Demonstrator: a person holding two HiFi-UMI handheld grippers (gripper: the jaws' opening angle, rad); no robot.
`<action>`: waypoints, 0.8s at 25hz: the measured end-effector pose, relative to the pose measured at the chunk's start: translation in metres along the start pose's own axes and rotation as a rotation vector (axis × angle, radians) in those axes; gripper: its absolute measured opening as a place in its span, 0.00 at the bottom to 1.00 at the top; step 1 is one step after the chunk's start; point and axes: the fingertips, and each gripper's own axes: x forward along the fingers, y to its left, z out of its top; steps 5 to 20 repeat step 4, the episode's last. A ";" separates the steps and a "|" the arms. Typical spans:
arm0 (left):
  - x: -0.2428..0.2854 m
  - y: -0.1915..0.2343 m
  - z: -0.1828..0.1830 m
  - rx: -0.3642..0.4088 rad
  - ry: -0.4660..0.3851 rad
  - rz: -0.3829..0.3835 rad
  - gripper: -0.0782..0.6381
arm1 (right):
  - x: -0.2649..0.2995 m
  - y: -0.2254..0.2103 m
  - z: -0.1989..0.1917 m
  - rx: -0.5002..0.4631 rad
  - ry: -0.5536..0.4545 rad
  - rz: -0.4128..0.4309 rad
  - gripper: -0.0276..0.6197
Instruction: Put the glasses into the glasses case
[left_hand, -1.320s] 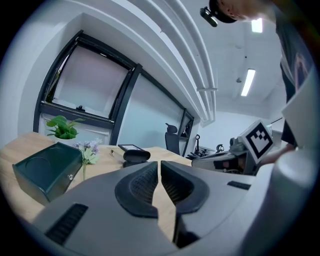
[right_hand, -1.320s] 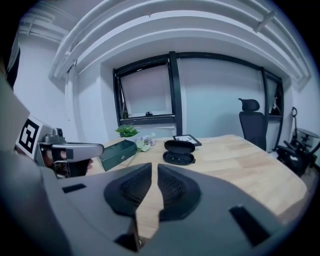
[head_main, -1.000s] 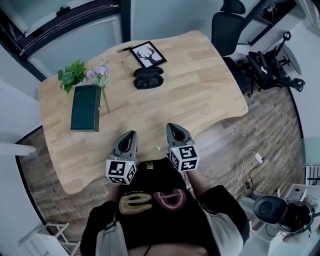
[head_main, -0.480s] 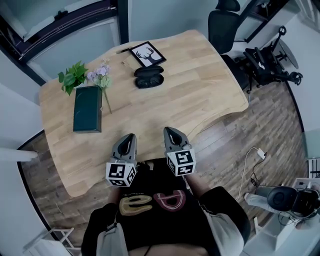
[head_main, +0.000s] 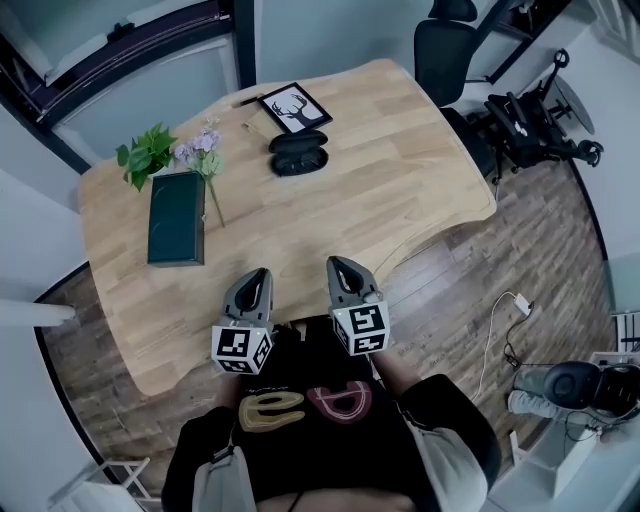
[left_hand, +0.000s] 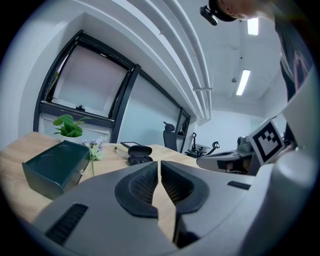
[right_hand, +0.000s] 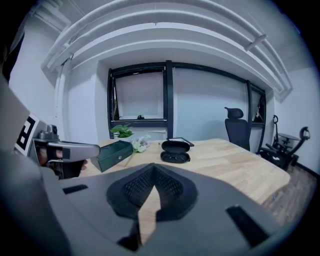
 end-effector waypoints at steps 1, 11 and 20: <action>0.000 0.000 0.000 0.000 0.000 -0.001 0.15 | 0.000 0.001 -0.001 -0.001 -0.001 0.000 0.06; 0.000 0.001 -0.001 -0.001 -0.002 -0.004 0.15 | -0.002 0.004 -0.004 -0.002 0.000 0.000 0.06; 0.000 0.001 -0.001 -0.001 -0.002 -0.004 0.15 | -0.002 0.004 -0.004 -0.002 0.000 0.000 0.06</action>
